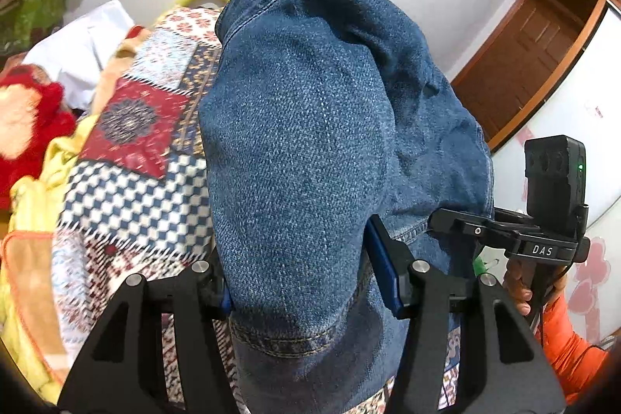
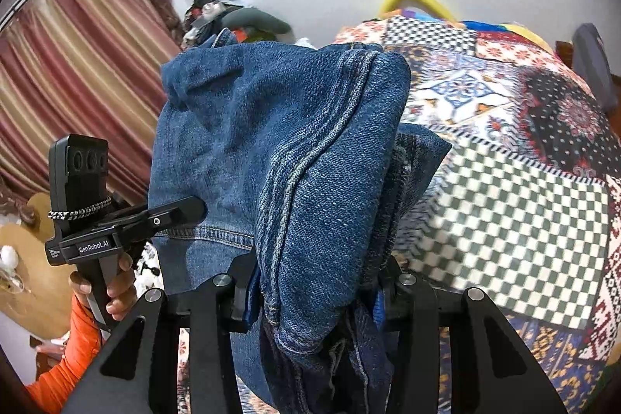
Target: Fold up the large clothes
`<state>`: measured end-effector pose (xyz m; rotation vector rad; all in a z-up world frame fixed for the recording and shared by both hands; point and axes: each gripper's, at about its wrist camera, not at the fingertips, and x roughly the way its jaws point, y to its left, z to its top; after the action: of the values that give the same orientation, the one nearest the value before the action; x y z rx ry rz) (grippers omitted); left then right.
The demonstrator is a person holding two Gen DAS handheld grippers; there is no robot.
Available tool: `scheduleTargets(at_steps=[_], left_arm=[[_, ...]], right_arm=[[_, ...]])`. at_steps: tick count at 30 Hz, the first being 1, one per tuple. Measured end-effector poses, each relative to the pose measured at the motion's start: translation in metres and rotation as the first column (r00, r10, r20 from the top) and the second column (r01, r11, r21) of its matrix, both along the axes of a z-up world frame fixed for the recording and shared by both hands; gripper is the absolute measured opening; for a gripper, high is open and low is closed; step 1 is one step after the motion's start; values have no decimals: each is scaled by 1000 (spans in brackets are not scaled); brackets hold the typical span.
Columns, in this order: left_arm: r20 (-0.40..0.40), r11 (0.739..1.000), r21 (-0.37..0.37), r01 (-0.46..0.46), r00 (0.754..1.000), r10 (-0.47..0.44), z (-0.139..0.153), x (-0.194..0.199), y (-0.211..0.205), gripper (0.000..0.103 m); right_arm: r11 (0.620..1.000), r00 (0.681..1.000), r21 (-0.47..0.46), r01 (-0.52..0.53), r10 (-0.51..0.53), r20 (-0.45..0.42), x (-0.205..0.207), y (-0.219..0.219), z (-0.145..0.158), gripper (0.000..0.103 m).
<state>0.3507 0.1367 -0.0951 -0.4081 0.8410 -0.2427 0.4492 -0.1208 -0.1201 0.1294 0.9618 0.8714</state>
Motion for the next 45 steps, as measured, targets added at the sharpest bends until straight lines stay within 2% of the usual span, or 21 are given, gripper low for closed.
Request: scheduleTargets(at_steps=[4, 7, 14, 22, 29, 34, 38, 40, 43, 45], left_arm=[[-18, 999, -4, -34, 999, 34, -4, -19, 17, 56], [-51, 998, -20, -63, 997, 62, -21, -33, 35, 56], [-158, 989, -59, -137, 979, 126, -72, -49, 75, 56], [-273, 970, -131, -205, 948, 163, -139, -37, 109, 56], [-321, 958, -166, -233, 931, 171, -172, -20, 126, 59], [-321, 959, -162, -234, 931, 173, -179, -23, 127, 66], [-306, 966, -119, -231, 934, 185, -170, -38, 120, 67], [-293, 971, -63, -230, 935, 202, -161, -44, 115, 67], [-256, 976, 70, -205, 942, 216, -147, -57, 100, 67], [-222, 969, 166, -183, 950, 218, -135, -67, 87, 67]], right_arm=[[1000, 1000, -6, -28, 28, -11, -14, 24, -5, 40], [999, 998, -10, -47, 46, -39, -22, 43, -16, 41], [995, 985, -47, -90, 82, -151, -27, 91, -67, 40], [987, 962, -105, -120, 89, -259, -4, 132, -129, 40], [981, 956, -142, -135, 91, -277, 22, 157, -151, 41], [976, 949, -159, -148, 96, -300, 35, 162, -167, 44], [973, 947, -166, -158, 101, -305, 32, 155, -171, 54], [968, 955, -198, -157, 97, -282, 26, 147, -168, 58], [952, 970, -255, -169, 115, -213, 12, 139, -154, 58], [942, 979, -291, -166, 122, -162, 6, 139, -142, 58]])
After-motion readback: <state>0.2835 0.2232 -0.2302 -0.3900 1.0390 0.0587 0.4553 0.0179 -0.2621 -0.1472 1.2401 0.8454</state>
